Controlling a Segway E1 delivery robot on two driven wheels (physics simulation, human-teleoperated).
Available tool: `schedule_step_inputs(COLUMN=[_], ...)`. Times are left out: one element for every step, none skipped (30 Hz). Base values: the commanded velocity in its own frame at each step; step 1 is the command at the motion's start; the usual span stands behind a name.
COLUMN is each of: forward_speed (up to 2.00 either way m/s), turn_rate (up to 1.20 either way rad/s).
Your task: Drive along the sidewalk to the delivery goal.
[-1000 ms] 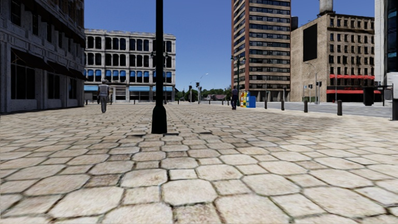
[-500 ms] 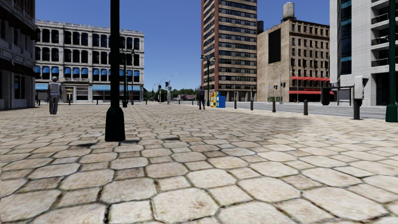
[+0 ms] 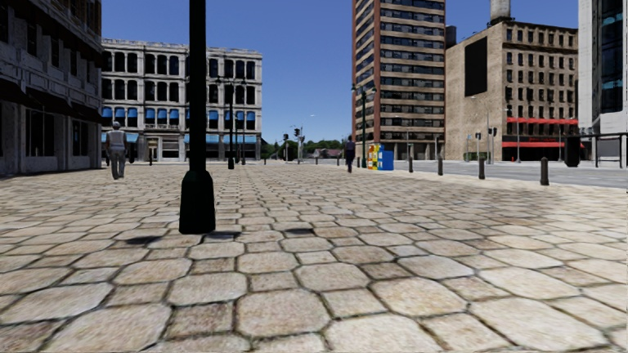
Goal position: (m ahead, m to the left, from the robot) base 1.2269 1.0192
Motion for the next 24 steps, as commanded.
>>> schedule_step_inputs(forward_speed=[1.33, 1.33, 1.33, 1.33, 1.33, 1.33, 1.33, 1.33, 1.33, 1.33, 1.30, 1.23, 1.13, 1.13, 1.04, 0.94, 0.83, 0.76, 0.69, 0.69, 0.63, 0.61, 0.58, 0.56], turn_rate=[0.69, 0.64, 0.60, 0.53, 0.51, 0.50, 0.50, 0.50, 0.50, 0.50, 0.50, 0.50, 0.50, 0.50, 0.50, 0.50, 0.50, 0.50, 0.43, 0.43, 0.26, 0.16, 0.08, 0.04])
